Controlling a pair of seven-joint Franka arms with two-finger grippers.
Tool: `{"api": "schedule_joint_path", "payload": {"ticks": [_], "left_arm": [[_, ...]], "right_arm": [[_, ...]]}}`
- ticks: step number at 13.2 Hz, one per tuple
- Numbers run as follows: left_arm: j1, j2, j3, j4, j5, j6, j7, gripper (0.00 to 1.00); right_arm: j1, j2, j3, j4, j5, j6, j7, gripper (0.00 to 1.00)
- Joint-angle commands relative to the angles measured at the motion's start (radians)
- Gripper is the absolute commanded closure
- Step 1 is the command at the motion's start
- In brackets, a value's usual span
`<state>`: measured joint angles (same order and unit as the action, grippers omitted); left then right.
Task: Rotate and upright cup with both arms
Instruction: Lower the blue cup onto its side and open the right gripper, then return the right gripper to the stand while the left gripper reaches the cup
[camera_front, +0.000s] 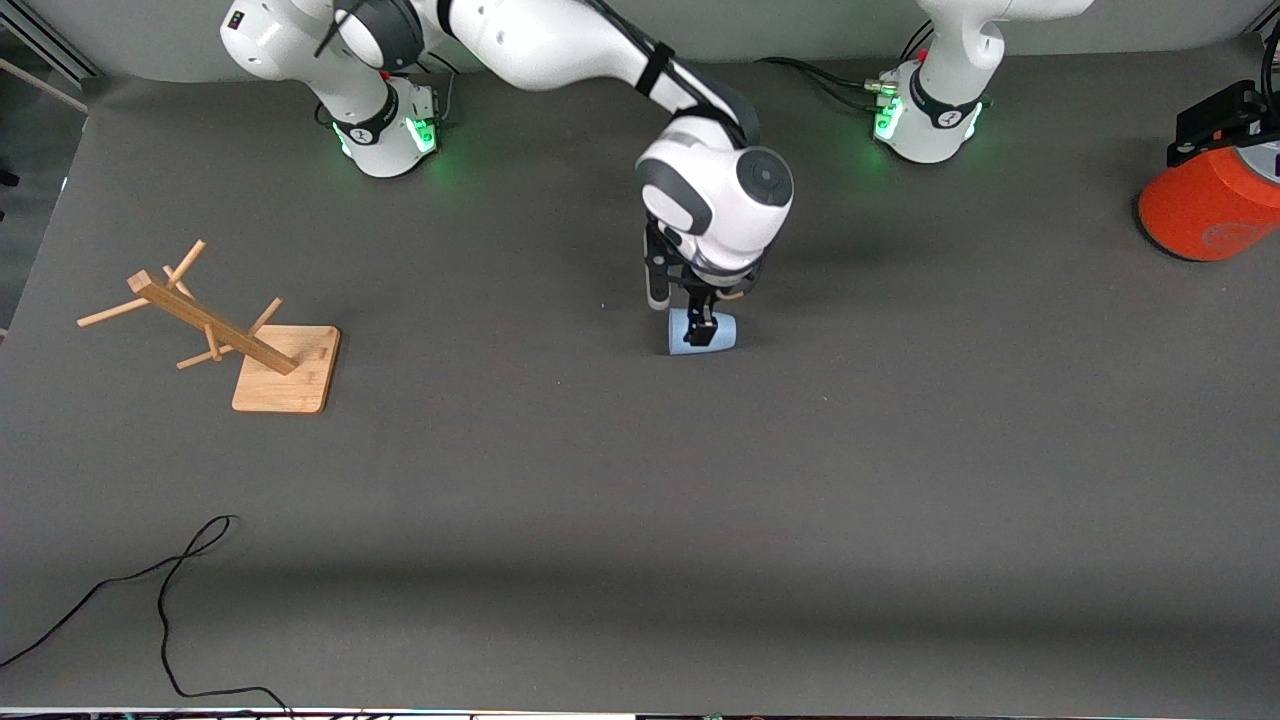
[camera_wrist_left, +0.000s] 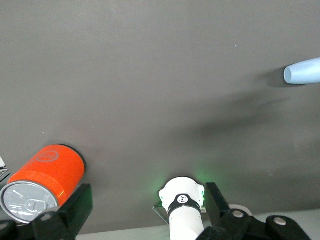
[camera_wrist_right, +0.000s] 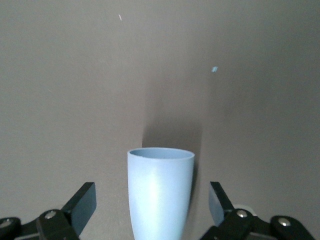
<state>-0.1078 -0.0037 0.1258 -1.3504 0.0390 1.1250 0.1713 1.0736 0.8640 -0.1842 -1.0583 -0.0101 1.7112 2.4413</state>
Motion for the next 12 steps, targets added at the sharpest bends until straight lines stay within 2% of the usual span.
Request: {"api": "schedule_joint_path", "payload": {"ticks": [1, 3, 6, 7, 8, 10, 12], "left_arm": [[-0.003, -0.013, 0.008, 0.008, 0.013, -0.036, 0.017, 0.0], [-0.003, -0.016, 0.009, 0.008, 0.015, -0.04, 0.017, 0.0], [-0.001, -0.015, 0.009, 0.007, 0.016, -0.028, 0.014, 0.0], [-0.003, -0.013, 0.009, 0.007, 0.018, -0.021, 0.008, 0.0], [-0.004, -0.007, 0.008, 0.007, 0.018, -0.014, 0.001, 0.0], [-0.006, -0.001, 0.006, 0.004, 0.019, 0.013, 0.0, 0.0], [-0.021, -0.002, -0.003, 0.007, 0.015, 0.022, 0.0, 0.0]], "right_arm": [[-0.043, -0.149, -0.004, -0.035, 0.015, -0.176, -0.202, 0.0], [-0.096, -0.271, -0.012, -0.102, 0.015, -0.244, -0.391, 0.0], [-0.237, -0.497, -0.015, -0.279, 0.013, -0.252, -0.727, 0.0], [-0.276, -0.558, -0.036, -0.325, 0.013, -0.252, -0.843, 0.0], [-0.297, -0.607, -0.073, -0.356, 0.013, -0.254, -0.972, 0.0], [-0.299, -0.68, -0.189, -0.397, 0.013, -0.254, -1.213, 0.0], [-0.301, -0.723, -0.286, -0.41, 0.013, -0.254, -1.435, 0.0]]}}
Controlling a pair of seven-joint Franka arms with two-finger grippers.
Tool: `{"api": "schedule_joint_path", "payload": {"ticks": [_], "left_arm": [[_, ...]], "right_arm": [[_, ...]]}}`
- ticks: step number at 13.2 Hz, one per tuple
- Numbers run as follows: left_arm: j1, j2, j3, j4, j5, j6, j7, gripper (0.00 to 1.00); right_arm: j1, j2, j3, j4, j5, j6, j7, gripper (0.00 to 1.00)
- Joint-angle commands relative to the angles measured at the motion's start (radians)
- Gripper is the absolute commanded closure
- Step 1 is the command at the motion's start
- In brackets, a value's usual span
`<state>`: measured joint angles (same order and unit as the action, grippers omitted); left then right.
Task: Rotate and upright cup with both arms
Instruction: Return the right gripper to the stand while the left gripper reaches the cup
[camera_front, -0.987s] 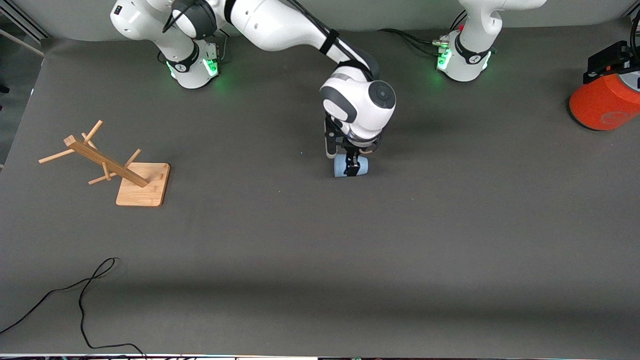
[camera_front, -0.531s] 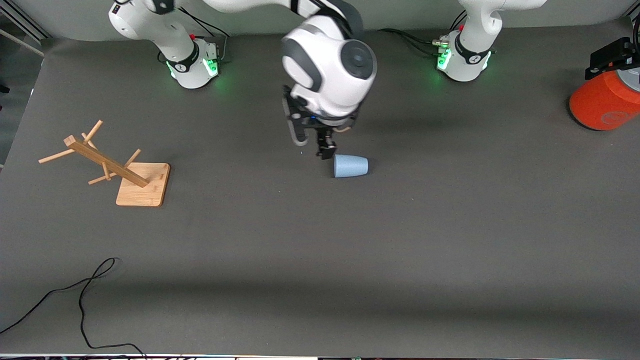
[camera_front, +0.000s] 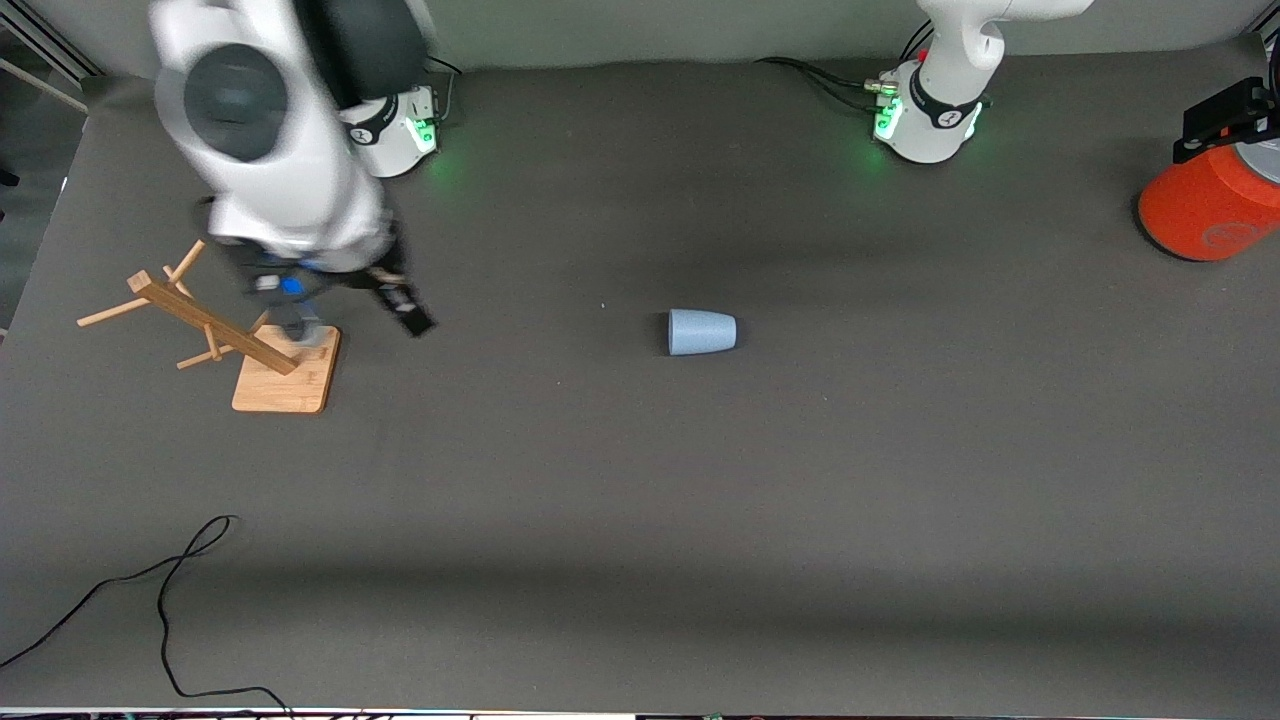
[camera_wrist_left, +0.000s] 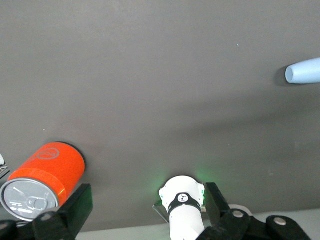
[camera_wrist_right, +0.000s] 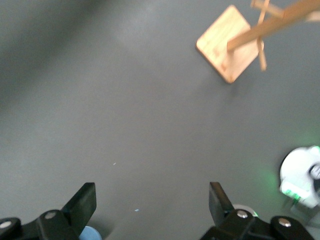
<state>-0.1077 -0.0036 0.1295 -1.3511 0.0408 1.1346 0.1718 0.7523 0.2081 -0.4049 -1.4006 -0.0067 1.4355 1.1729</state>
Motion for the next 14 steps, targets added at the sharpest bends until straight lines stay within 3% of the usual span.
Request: {"api": "schedule_joint_path", "payload": {"ticks": [1, 3, 6, 8, 11, 14], "left_arm": [[-0.032, 0.0, -0.042, 0.007, 0.016, 0.016, -0.011, 0.0], [-0.036, 0.037, -0.153, 0.01, 0.013, 0.019, -0.148, 0.0], [-0.055, 0.128, -0.367, 0.032, 0.019, 0.109, -0.429, 0.0], [-0.094, 0.21, -0.459, 0.068, 0.054, 0.178, -0.588, 0.0], [-0.287, 0.411, -0.467, 0.243, 0.08, 0.186, -0.792, 0.0], [-0.517, 0.607, -0.458, 0.299, 0.258, 0.258, -1.03, 0.0]], "right_arm": [[-0.011, -0.09, -0.077, -0.078, 0.01, 0.022, -0.261, 0.0], [-0.163, -0.127, -0.014, -0.101, 0.011, 0.037, -0.452, 0.0], [-0.449, -0.142, 0.162, -0.116, 0.011, 0.078, -0.758, 0.0], [-0.557, -0.156, 0.221, -0.155, 0.011, 0.147, -0.937, 0.0], [-0.62, -0.165, 0.241, -0.204, 0.011, 0.247, -1.137, 0.0], [-0.66, -0.165, 0.273, -0.201, 0.005, 0.266, -1.193, 0.0]]}}
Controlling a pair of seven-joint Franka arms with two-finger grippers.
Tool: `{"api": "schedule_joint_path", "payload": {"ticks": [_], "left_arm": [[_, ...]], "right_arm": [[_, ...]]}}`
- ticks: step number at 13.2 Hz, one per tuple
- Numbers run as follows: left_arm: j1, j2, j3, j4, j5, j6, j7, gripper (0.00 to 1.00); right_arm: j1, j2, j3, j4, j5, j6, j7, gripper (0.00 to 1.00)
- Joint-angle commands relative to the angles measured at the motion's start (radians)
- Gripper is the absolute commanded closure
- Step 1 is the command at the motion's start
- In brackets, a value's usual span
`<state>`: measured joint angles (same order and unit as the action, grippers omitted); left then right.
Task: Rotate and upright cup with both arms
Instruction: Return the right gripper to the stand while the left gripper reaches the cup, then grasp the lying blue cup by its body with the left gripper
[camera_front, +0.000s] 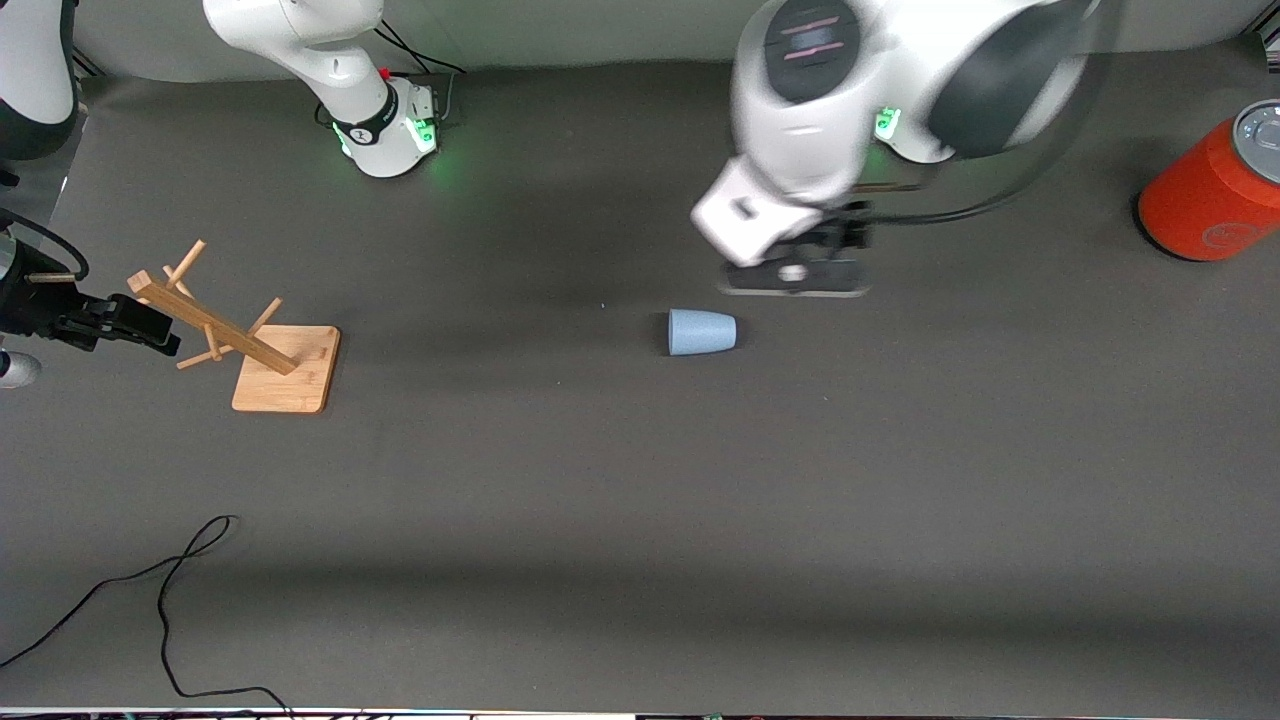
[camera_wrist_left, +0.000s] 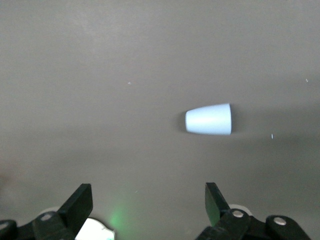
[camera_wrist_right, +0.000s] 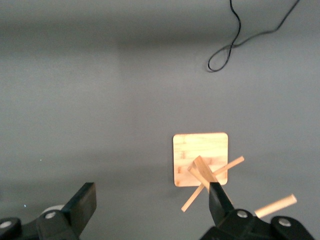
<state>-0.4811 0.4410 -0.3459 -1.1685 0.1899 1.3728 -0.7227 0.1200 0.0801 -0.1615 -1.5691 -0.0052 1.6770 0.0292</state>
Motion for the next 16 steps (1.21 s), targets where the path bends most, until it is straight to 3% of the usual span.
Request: {"api": "schedule_joint_path", "payload": {"ticks": [1, 3, 6, 9, 12, 15, 16], "left_arm": [[-0.171, 0.22, 0.016, 0.122, 0.138, 0.052, -0.174, 0.0], [-0.221, 0.309, 0.019, 0.121, 0.175, 0.069, -0.185, 0.0], [-0.223, 0.395, 0.024, 0.118, 0.212, 0.162, -0.175, 0.0], [-0.223, 0.487, 0.024, 0.112, 0.298, 0.215, -0.085, 0.01], [-0.255, 0.507, 0.024, 0.055, 0.316, 0.186, -0.072, 0.03], [-0.277, 0.507, 0.024, 0.059, 0.315, 0.155, 0.009, 0.09], [-0.277, 0.506, 0.024, 0.059, 0.318, 0.149, 0.026, 0.15]], "right_arm": [[-0.028, -0.036, 0.03, -0.026, -0.002, 0.024, -0.06, 0.0], [-0.04, -0.036, 0.03, -0.023, -0.004, 0.027, -0.107, 0.0], [-0.135, -0.037, 0.124, -0.025, -0.004, 0.024, -0.104, 0.0], [-0.131, -0.039, 0.125, -0.026, -0.005, 0.024, -0.101, 0.0], [-0.129, -0.039, 0.125, -0.026, -0.004, 0.023, -0.106, 0.0], [-0.129, -0.042, 0.126, -0.026, -0.004, 0.013, -0.107, 0.0], [-0.129, -0.048, 0.126, -0.026, -0.004, 0.012, -0.107, 0.0]]}}
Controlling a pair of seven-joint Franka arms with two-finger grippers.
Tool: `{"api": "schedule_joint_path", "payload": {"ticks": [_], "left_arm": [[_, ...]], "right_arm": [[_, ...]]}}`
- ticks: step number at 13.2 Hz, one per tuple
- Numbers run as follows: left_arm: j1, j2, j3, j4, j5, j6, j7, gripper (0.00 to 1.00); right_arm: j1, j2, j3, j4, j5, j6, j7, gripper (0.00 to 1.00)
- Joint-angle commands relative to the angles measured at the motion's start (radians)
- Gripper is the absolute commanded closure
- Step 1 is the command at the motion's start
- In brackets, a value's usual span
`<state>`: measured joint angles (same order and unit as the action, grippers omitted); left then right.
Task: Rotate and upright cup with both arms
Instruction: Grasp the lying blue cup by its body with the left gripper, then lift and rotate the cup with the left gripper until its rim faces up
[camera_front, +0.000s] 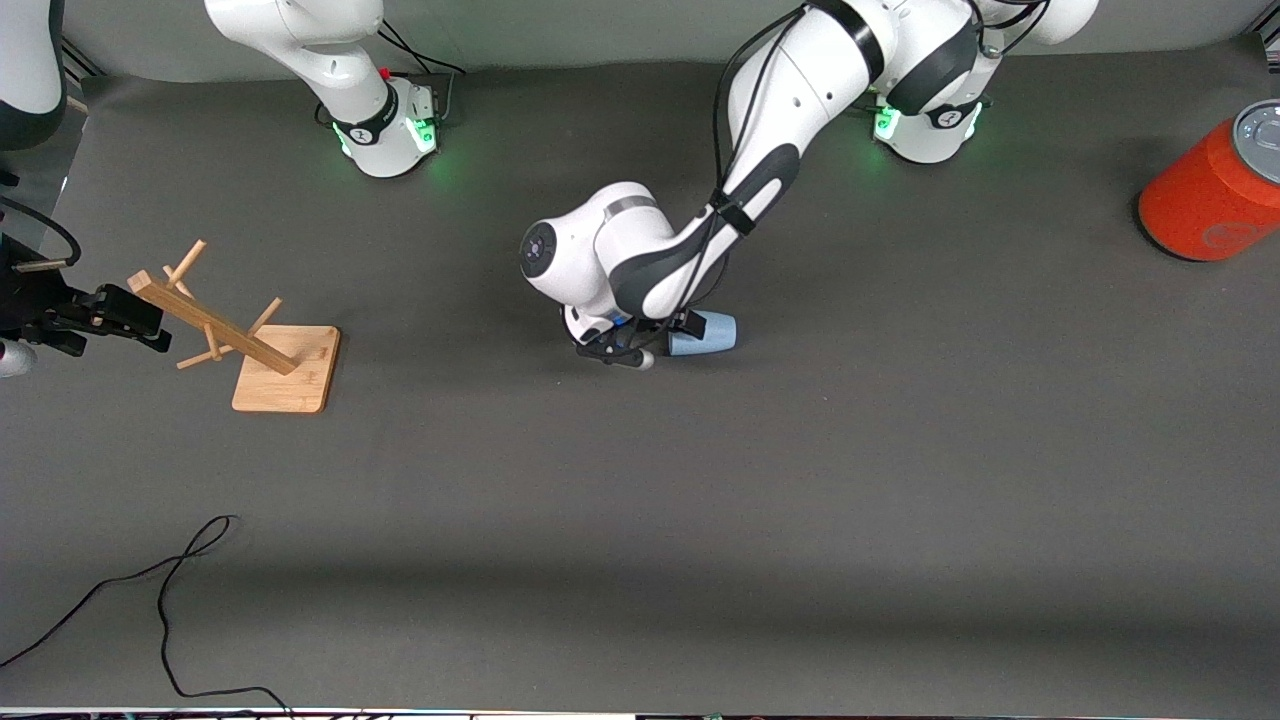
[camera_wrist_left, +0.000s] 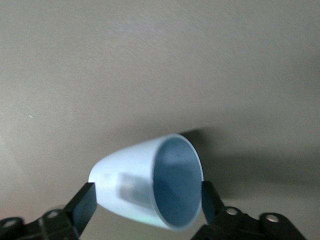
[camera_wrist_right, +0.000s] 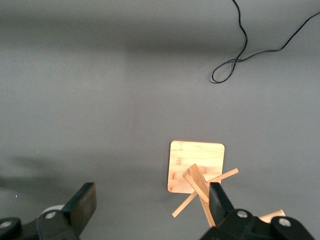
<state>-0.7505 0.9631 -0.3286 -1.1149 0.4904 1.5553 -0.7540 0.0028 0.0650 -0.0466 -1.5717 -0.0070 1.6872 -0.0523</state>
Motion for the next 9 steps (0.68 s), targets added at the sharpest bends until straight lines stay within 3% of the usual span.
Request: {"api": "schedule_joint_path", "payload": {"ticks": [1, 2, 5, 6, 7, 9], "left_arm": [[-0.007, -0.017, 0.006, 0.006, 0.037, -0.058, 0.102, 0.28], [-0.009, -0.017, 0.006, 0.006, 0.056, -0.066, 0.123, 0.41], [-0.007, -0.014, 0.008, 0.0, 0.108, -0.07, 0.234, 0.54], [-0.006, -0.014, 0.009, 0.0, 0.114, -0.07, 0.257, 0.71], [-0.012, -0.014, 0.023, -0.003, 0.119, -0.07, 0.259, 1.0], [-0.013, -0.017, 0.037, -0.005, 0.137, -0.07, 0.348, 1.0]], "right_arm": [[-0.012, -0.036, 0.011, -0.024, -0.002, 0.0, -0.026, 0.0], [-0.012, -0.037, 0.011, -0.024, -0.002, -0.007, -0.026, 0.0], [-0.012, -0.039, 0.011, -0.024, 0.005, -0.033, -0.024, 0.0], [-0.012, -0.039, 0.011, -0.025, 0.009, -0.037, -0.024, 0.0], [-0.012, -0.039, 0.011, -0.024, 0.009, -0.05, -0.023, 0.0], [-0.012, -0.04, 0.013, -0.025, 0.01, -0.067, -0.023, 0.0]]}}
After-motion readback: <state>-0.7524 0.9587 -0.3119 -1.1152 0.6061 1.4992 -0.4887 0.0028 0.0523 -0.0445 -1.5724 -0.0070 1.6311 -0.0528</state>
